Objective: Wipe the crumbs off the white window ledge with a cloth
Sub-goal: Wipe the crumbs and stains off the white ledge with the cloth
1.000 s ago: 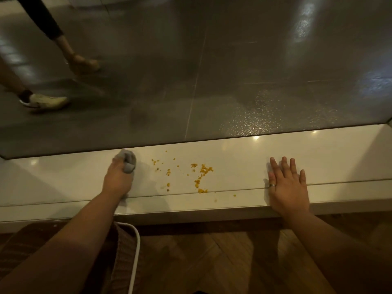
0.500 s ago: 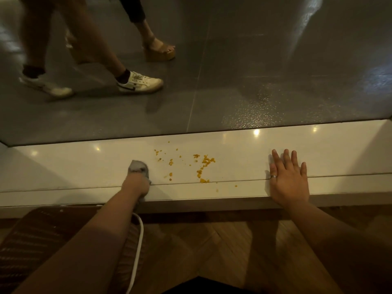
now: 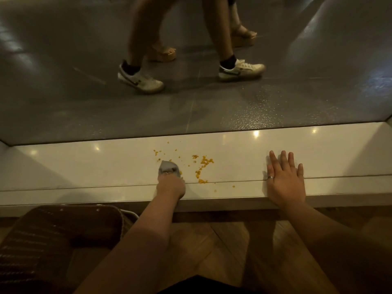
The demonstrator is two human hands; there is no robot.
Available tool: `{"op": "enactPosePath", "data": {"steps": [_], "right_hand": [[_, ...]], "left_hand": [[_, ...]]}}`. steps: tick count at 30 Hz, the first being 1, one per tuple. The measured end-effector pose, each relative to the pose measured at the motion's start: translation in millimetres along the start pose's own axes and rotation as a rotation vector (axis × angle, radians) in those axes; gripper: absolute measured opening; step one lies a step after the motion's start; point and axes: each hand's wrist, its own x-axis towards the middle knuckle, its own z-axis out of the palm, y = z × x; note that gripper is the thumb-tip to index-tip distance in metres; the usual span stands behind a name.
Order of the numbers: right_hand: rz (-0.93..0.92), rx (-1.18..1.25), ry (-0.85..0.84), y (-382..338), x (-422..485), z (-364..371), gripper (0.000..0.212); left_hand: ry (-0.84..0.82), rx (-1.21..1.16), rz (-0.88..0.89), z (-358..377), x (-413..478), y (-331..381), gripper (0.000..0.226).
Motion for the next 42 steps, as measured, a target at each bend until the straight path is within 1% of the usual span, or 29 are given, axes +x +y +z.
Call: {"op": "enactPosePath", "data": {"steps": [1,3,5,8,11,12,15,17,19,22,24,27,29,31,32,35,37,38,40,42], "right_hand": [[-0.001,0.004,0.002,-0.3,-0.3,0.2,0.059],[0.001,0.004,0.004,-1.2,-0.7,-0.1,0.059],[0.006,-0.001,-0.004,-1.9,-1.7,-1.0,0.059],[0.007,0.019,-0.005,-3.2,-2.0,-3.3,0.061],[0.007,0.020,-0.012,-4.2,-1.7,-3.3,0.062],[0.008,0.009,-0.016,-4.2,-1.6,-3.0,0.062],[0.007,-0.014,-0.016,-3.1,-1.4,-2.6,0.062],[0.006,-0.023,-0.016,-2.5,-0.7,-2.6,0.062],[0.002,-0.040,-0.015,-2.7,0.0,-2.3,0.063],[0.006,-0.037,-0.006,-2.5,-0.2,-1.8,0.063],[0.003,-0.024,0.013,-1.7,-0.3,-0.7,0.061],[-0.012,-0.012,0.028,-0.5,-0.1,0.9,0.062],[-0.008,-0.022,0.028,0.1,0.1,2.0,0.062],[-0.003,-0.030,0.031,0.3,0.0,2.6,0.062],[-0.004,-0.029,0.034,0.0,-0.1,2.3,0.062],[-0.008,-0.025,0.035,-0.5,0.4,1.8,0.061],[-0.006,-0.036,0.035,0.0,1.1,2.9,0.060],[-0.004,-0.038,0.039,0.3,1.5,3.7,0.060],[-0.007,-0.039,0.044,1.0,1.9,4.6,0.059],[-0.013,-0.033,0.045,1.3,2.2,5.0,0.058]], "left_hand": [[0.015,-0.024,0.035,-0.4,-1.8,3.1,0.037],[0.009,-0.091,0.030,-1.8,-2.2,3.5,0.037],[0.011,-0.194,-0.018,-3.0,4.4,-5.5,0.040],[0.027,-0.350,-0.035,-15.4,4.3,-20.3,0.043],[0.102,-0.555,-0.015,-28.1,-0.9,-32.1,0.043],[0.146,-0.581,0.013,-31.9,-1.7,-35.7,0.046],[0.305,-0.505,0.087,-44.1,4.4,-44.2,0.052],[0.403,-0.421,0.146,-51.8,18.5,-52.4,0.049],[0.455,-0.363,0.196,-56.8,42.7,-65.9,0.046],[0.442,-0.295,0.219,-63.8,72.3,-80.2,0.049],[0.446,-0.294,0.265,-67.2,83.8,-80.7,0.049],[0.443,-0.324,0.375,-68.9,94.8,-76.8,0.048],[0.384,-0.429,0.398,-68.6,101.0,-74.4,0.042],[0.289,-0.594,0.364,-69.2,108.4,-73.4,0.037],[0.255,-0.624,0.343,-69.4,111.2,-72.8,0.036],[0.182,-0.576,0.327,-65.5,120.4,-75.4,0.043],[0.188,-0.551,0.311,-63.4,125.6,-76.8,0.039],[0.190,-0.570,0.282,-63.0,126.6,-77.5,0.040],[0.177,-0.617,0.222,-60.4,133.0,-79.8,0.054],[0.116,-0.653,0.183,-55.6,139.6,-80.6,0.066]]}}
